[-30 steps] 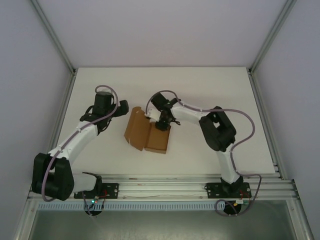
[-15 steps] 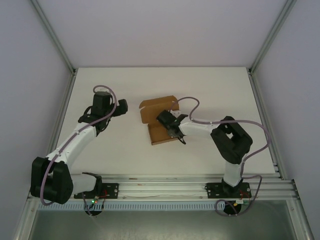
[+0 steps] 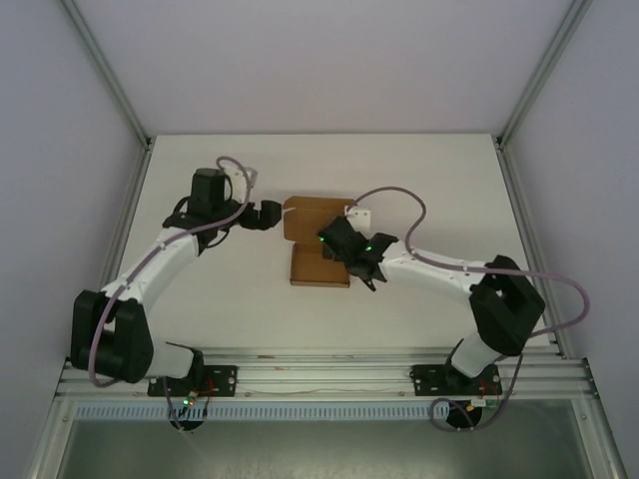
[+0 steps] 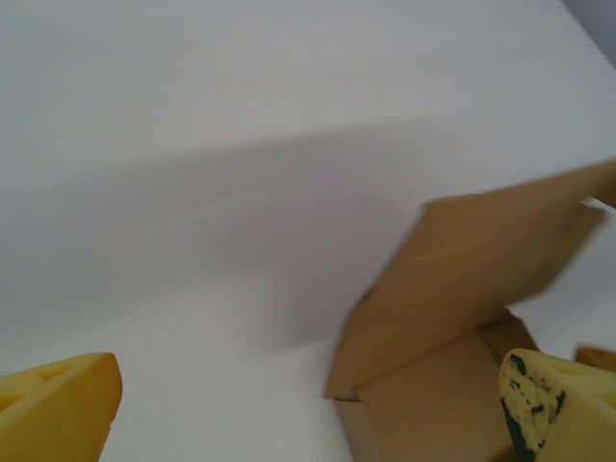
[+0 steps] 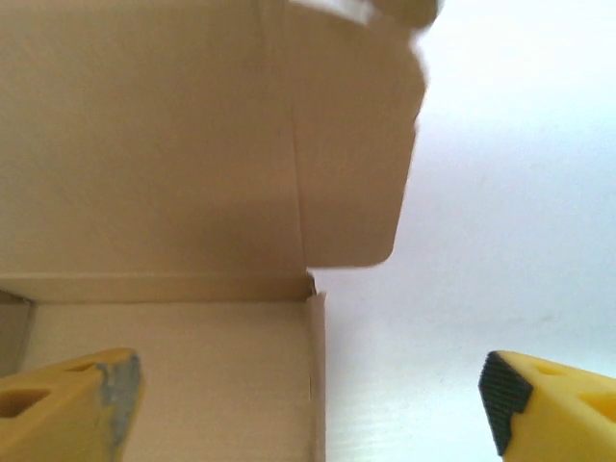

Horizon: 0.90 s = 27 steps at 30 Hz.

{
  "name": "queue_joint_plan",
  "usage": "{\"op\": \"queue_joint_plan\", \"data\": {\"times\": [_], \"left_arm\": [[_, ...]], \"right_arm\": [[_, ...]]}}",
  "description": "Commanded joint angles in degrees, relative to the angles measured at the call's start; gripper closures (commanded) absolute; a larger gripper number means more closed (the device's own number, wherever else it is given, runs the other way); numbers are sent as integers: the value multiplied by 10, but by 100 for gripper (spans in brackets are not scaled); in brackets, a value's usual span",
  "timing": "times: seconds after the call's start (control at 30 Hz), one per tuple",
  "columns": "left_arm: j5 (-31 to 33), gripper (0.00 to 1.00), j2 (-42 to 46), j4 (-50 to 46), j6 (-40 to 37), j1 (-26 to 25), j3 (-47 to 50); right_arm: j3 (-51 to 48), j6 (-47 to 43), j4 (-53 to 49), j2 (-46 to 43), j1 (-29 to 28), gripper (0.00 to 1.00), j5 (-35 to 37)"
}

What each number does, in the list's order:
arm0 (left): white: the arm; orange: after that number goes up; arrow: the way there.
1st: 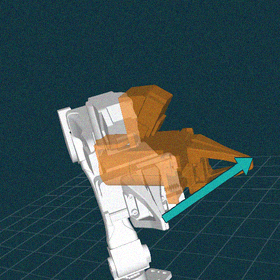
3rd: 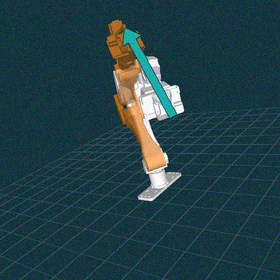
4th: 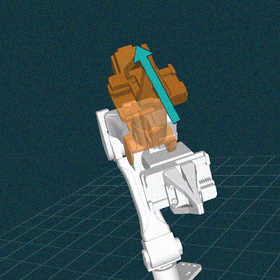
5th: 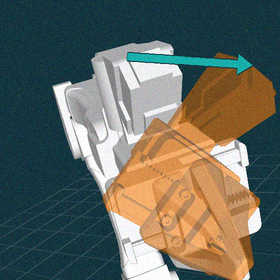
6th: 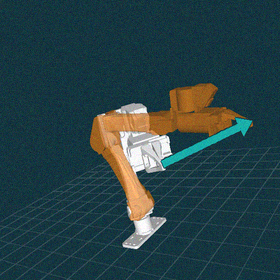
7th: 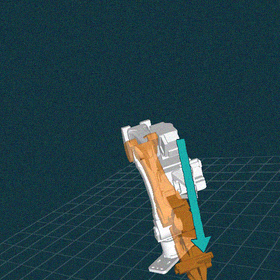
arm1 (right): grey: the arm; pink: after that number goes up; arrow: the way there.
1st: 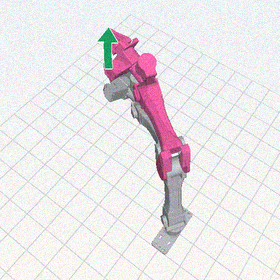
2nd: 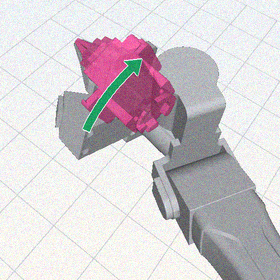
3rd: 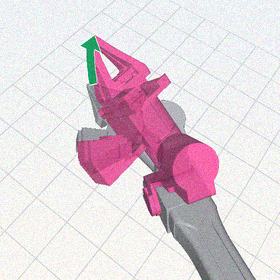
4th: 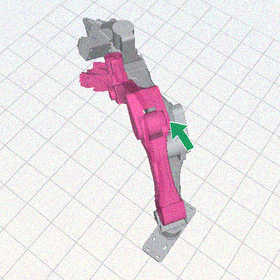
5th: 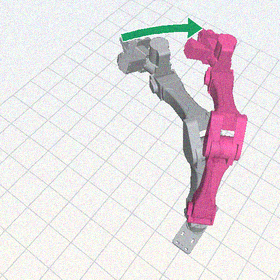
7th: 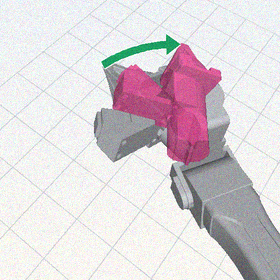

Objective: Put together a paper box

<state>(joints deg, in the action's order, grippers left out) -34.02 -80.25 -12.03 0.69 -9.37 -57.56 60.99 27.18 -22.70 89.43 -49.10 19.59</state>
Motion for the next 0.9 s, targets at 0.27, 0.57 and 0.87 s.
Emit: {"op": "queue_joint_plan", "data": {"times": [0.27,0.57,0.87], "left_arm": [[-149,2,-174,-206,-260,-20,-179],[-85,44,-248,-293,-299,-45,-267],[-10,86,-231,-271,-272,-68,-260]], "right_arm": [[73,-366,52,34,132,1,-243],[138,-397,2,95,159,19,-274],[130,-399,-26,88,159,58,-259]]}}
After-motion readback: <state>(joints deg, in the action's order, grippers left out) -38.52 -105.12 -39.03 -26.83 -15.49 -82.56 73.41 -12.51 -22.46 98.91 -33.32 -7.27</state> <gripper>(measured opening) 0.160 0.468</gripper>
